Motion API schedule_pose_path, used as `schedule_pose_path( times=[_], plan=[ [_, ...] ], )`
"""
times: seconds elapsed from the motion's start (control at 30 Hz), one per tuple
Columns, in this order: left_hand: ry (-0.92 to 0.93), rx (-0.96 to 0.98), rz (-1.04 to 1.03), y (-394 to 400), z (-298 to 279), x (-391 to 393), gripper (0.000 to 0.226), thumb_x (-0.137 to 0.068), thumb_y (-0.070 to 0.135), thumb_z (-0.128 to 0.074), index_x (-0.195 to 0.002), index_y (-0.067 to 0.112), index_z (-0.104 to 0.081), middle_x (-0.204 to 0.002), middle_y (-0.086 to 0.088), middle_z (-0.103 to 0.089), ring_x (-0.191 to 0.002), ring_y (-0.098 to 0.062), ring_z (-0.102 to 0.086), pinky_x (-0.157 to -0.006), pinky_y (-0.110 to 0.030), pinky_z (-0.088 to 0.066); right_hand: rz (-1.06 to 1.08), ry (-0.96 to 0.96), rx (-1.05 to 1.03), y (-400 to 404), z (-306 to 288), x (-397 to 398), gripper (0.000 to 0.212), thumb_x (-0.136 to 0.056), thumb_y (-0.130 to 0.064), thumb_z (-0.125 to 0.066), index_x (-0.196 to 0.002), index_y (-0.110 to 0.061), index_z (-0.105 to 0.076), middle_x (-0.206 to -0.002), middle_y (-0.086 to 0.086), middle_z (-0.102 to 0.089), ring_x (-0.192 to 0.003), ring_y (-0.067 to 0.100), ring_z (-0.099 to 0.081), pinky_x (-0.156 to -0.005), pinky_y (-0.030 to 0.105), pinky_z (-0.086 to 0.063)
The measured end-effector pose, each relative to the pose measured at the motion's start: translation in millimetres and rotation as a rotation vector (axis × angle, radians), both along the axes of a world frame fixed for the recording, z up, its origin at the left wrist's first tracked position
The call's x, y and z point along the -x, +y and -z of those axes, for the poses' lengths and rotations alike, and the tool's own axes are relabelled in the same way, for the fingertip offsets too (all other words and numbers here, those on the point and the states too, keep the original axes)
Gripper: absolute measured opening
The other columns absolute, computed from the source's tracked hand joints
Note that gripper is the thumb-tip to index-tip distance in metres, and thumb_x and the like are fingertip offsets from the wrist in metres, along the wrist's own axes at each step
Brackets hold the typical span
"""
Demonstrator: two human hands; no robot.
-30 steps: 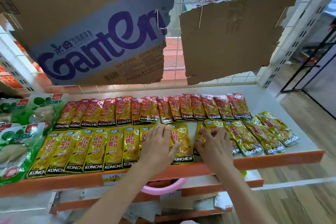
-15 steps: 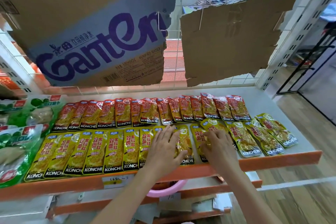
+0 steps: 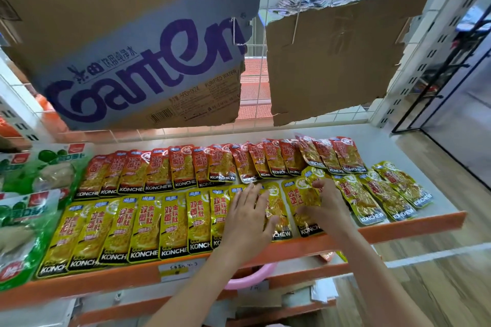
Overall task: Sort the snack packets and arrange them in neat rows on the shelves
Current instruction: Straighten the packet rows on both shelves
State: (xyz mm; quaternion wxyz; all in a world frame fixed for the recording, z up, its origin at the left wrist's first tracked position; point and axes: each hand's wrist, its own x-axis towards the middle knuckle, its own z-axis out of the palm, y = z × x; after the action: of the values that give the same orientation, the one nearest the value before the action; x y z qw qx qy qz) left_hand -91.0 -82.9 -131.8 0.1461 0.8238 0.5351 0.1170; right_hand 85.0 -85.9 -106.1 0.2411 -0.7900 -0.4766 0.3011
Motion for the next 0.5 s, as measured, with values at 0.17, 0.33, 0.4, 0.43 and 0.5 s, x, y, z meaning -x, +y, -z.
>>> schedule_pose_path(
  times=[0.17, 0.33, 0.4, 0.43, 0.5],
  plan=[
    [-0.018, -0.012, 0.021, 1.7, 1.8, 2.4, 0.056, -0.097, 0.044, -0.023, -0.149, 0.023, -0.015, -0.157, 0.003, -0.009, -0.145, -0.012, 0.003, -0.11, -0.028, 0.015, 0.094, 0.54, -0.014, 0.7, -20.5, -3.3, 0.039, -0.076, 0.007, -0.069, -0.11, -0.004, -0.054, -0.099, 0.012, -0.058, -0.078, 0.022, -0.058, -0.061, 0.022, -0.049],
    [-0.039, -0.002, 0.028, 3.6, 3.7, 3.1, 0.053, -0.1, 0.039, -0.025, -0.149, 0.022, -0.015, -0.158, 0.002, -0.007, -0.145, -0.013, 0.004, -0.112, -0.029, 0.014, 0.139, 0.603, -0.144, -10.7, -16.3, 2.8, 0.023, -0.08, 0.006, -0.064, -0.099, -0.006, -0.062, -0.089, 0.01, -0.061, -0.079, 0.023, -0.059, -0.071, 0.032, -0.046],
    [-0.042, -0.011, 0.025, 4.4, 4.1, 3.0, 0.052, -0.1, 0.037, -0.026, -0.149, 0.023, -0.015, -0.158, 0.003, -0.007, -0.145, -0.012, 0.004, -0.113, -0.03, 0.012, 0.144, 0.52, -0.207, -13.7, -11.5, 11.2, 0.018, -0.081, 0.001, -0.066, -0.091, -0.015, -0.063, -0.093, 0.007, -0.061, -0.08, 0.021, -0.06, -0.069, 0.027, -0.047],
    [-0.045, -0.019, 0.026, 4.5, 4.4, 3.0, 0.051, -0.1, 0.036, -0.026, -0.149, 0.023, -0.015, -0.157, 0.003, -0.008, -0.145, -0.012, 0.003, -0.114, -0.03, 0.011, 0.108, 0.436, -0.217, -14.0, -7.9, 15.7, 0.017, -0.082, -0.002, -0.066, -0.09, -0.017, -0.062, -0.094, 0.005, -0.059, -0.08, 0.02, -0.059, -0.066, 0.023, -0.046],
    [-0.047, -0.028, 0.033, 3.1, 5.3, 3.1, 0.05, -0.1, 0.034, -0.026, -0.148, 0.023, -0.018, -0.157, 0.004, -0.01, -0.144, -0.011, 0.002, -0.113, -0.029, 0.012, -0.018, 0.123, -0.193, -14.6, 1.2, 26.1, 0.015, -0.085, -0.007, -0.064, -0.097, -0.016, -0.061, -0.098, 0.003, -0.052, -0.079, 0.017, -0.054, -0.063, 0.018, -0.041]
  ],
)
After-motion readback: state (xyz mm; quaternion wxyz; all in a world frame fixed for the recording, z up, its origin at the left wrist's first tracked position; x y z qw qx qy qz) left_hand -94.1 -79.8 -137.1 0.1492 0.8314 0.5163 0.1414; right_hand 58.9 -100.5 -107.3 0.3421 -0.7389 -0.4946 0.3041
